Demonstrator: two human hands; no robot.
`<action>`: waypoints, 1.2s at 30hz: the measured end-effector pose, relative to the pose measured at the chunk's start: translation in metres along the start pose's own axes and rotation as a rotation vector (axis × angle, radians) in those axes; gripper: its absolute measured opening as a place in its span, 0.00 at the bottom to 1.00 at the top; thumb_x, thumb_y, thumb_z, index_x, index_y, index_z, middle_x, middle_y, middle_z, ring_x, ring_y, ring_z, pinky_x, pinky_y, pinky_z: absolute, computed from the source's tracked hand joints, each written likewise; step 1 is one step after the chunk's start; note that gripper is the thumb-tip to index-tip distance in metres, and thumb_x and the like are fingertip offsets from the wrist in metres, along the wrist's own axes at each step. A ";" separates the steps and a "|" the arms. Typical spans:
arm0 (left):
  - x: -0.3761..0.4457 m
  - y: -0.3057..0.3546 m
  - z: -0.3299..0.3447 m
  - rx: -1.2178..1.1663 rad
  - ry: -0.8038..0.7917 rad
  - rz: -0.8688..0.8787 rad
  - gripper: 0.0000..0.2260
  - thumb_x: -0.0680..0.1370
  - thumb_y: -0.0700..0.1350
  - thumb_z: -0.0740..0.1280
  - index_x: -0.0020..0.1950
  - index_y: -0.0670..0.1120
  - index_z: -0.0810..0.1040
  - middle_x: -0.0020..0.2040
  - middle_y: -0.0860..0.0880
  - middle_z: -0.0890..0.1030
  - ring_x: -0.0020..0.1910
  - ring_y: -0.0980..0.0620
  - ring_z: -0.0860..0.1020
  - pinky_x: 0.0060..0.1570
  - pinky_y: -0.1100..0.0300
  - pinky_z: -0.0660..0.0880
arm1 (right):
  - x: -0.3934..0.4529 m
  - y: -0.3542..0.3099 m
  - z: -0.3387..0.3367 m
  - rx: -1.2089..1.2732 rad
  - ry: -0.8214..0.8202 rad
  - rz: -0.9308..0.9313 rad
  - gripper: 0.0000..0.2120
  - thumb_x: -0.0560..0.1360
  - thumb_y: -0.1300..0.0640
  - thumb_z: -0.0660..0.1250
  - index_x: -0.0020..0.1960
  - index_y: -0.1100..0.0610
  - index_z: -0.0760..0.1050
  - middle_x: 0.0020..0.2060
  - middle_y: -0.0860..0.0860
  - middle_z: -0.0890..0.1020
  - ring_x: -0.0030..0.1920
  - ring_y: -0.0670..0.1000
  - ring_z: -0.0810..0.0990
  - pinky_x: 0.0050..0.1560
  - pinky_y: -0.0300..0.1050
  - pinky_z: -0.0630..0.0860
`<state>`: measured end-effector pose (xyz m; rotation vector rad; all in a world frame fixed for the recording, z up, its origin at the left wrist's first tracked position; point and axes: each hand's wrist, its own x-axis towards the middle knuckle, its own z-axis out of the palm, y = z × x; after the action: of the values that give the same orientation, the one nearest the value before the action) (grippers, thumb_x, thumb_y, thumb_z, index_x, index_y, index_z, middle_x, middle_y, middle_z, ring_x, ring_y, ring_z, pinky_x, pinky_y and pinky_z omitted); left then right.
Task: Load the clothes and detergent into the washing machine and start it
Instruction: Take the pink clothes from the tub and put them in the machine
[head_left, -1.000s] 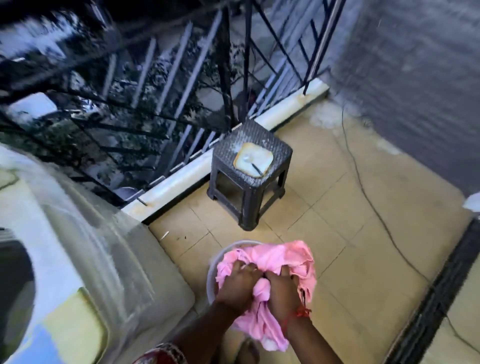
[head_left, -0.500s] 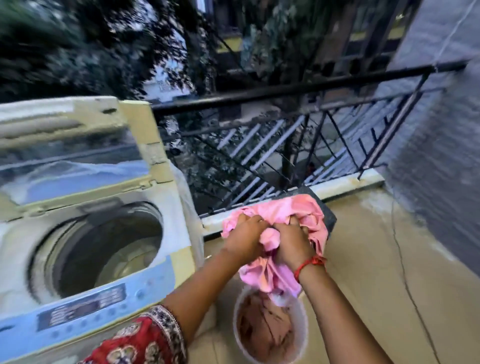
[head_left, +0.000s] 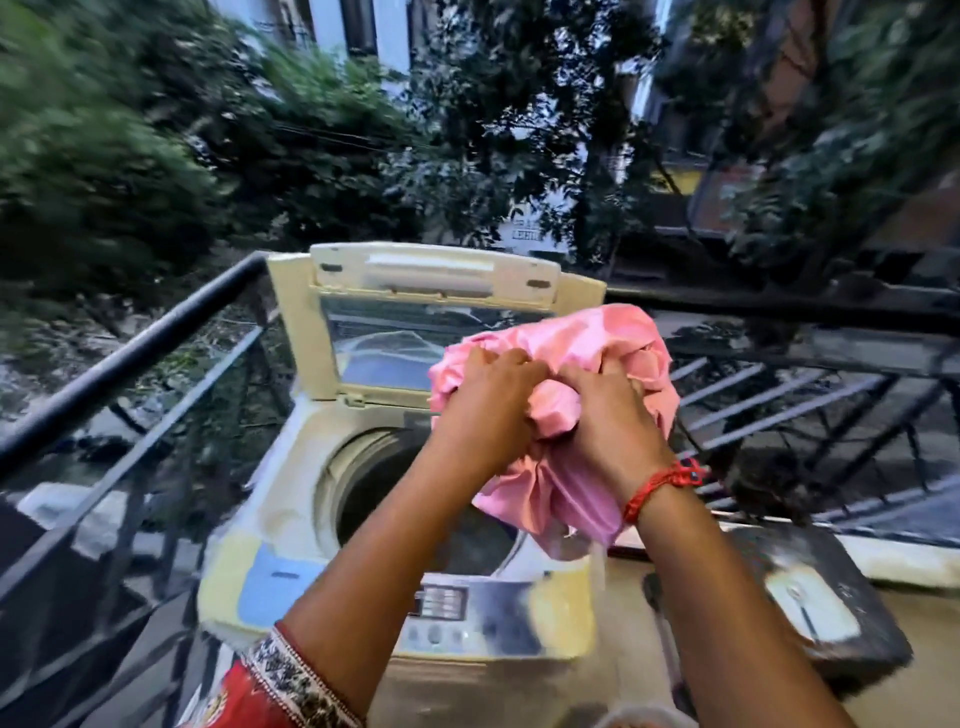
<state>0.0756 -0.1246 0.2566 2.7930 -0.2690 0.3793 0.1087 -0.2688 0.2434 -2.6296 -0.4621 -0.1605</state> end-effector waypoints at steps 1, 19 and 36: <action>-0.002 -0.020 -0.006 -0.007 0.009 -0.026 0.21 0.67 0.38 0.68 0.59 0.49 0.76 0.56 0.47 0.77 0.56 0.40 0.71 0.57 0.49 0.68 | 0.012 -0.016 0.011 0.009 -0.005 -0.019 0.22 0.68 0.51 0.70 0.60 0.41 0.71 0.60 0.55 0.65 0.55 0.66 0.73 0.52 0.59 0.76; -0.012 -0.236 0.099 -0.059 -0.284 -0.280 0.21 0.69 0.38 0.67 0.62 0.48 0.74 0.60 0.46 0.76 0.60 0.39 0.70 0.59 0.50 0.67 | 0.102 -0.077 0.229 0.052 -0.414 0.060 0.21 0.66 0.49 0.70 0.59 0.41 0.73 0.57 0.55 0.68 0.55 0.65 0.75 0.56 0.56 0.75; -0.050 -0.258 0.218 -0.132 -0.553 -0.470 0.25 0.73 0.40 0.69 0.69 0.51 0.69 0.71 0.48 0.67 0.68 0.42 0.64 0.60 0.45 0.73 | 0.090 0.001 0.327 -0.004 -0.721 0.054 0.24 0.63 0.52 0.79 0.55 0.55 0.74 0.57 0.56 0.67 0.53 0.60 0.75 0.56 0.47 0.72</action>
<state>0.1361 0.0527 -0.0292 2.6560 0.2392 -0.5045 0.2046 -0.0916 -0.0292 -2.6335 -0.6103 0.8261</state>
